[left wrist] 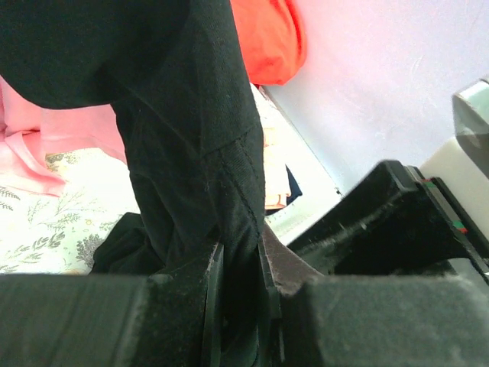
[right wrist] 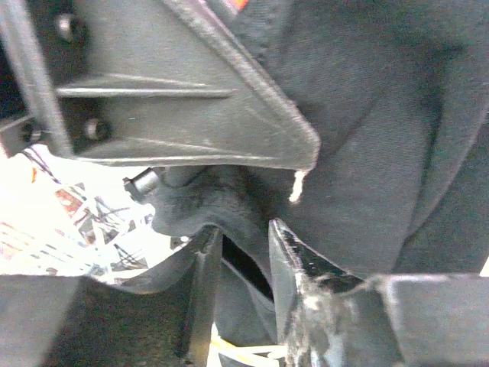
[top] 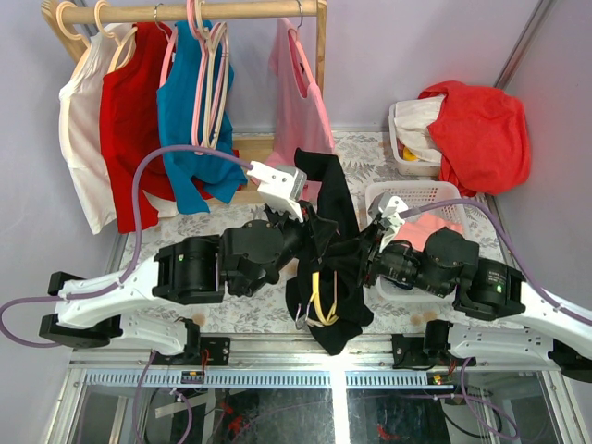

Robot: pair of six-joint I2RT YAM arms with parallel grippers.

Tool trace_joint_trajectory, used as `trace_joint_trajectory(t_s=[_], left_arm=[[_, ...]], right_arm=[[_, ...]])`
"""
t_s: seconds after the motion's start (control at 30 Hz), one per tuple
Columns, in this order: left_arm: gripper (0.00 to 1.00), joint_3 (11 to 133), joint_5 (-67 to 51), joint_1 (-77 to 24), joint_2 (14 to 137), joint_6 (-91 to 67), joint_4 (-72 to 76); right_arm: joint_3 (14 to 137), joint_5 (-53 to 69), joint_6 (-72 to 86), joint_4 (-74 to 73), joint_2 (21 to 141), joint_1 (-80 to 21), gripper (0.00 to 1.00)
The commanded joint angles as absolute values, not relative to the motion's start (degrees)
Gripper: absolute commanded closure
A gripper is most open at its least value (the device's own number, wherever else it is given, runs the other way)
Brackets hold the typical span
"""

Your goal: Place the t-shirt on the hanger

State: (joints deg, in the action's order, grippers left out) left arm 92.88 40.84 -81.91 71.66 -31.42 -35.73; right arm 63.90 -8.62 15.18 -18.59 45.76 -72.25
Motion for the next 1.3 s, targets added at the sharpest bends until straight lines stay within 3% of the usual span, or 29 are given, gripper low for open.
trace_joint_trajectory(t_s=[0.0, 0.23, 0.53, 0.57, 0.6, 0.67, 0.73, 1.27], left_arm=[[1.00, 95.37, 40.04, -80.22, 71.80, -30.76, -32.83], [1.00, 98.09, 39.78, -77.78, 72.35, -29.01, -33.10], [1.00, 103.00, 41.20, -74.90, 73.93, -26.74, -32.58], [1.00, 102.60, 41.42, -74.79, 73.76, -26.72, -32.00], [1.00, 102.23, 41.40, -74.71, 73.62, -26.72, -31.42], [1.00, 101.39, 41.86, -74.58, 73.05, -26.79, -30.34], [1.00, 100.30, 42.77, -74.62, 72.22, -26.70, -28.88], [1.00, 99.27, 48.40, -74.62, 71.59, -24.16, -20.37]], right_arm=[[62.80, -3.58, 14.18, -11.85, 44.13, -72.07, 0.68], [60.98, -1.62, 15.59, -13.05, 43.27, -72.07, 0.99], [59.27, 0.50, 18.11, -17.95, 43.04, -72.07, 1.00], [59.24, 0.04, 18.44, -18.53, 42.79, -72.07, 0.99], [59.25, -0.29, 18.65, -19.14, 42.33, -72.03, 0.91], [59.13, -0.94, 19.16, -19.97, 41.25, -72.07, 0.67], [58.78, -1.20, 19.61, -20.64, 39.75, -72.07, 0.52], [55.80, 6.48, 20.27, -12.53, 42.07, -72.08, 0.49]])
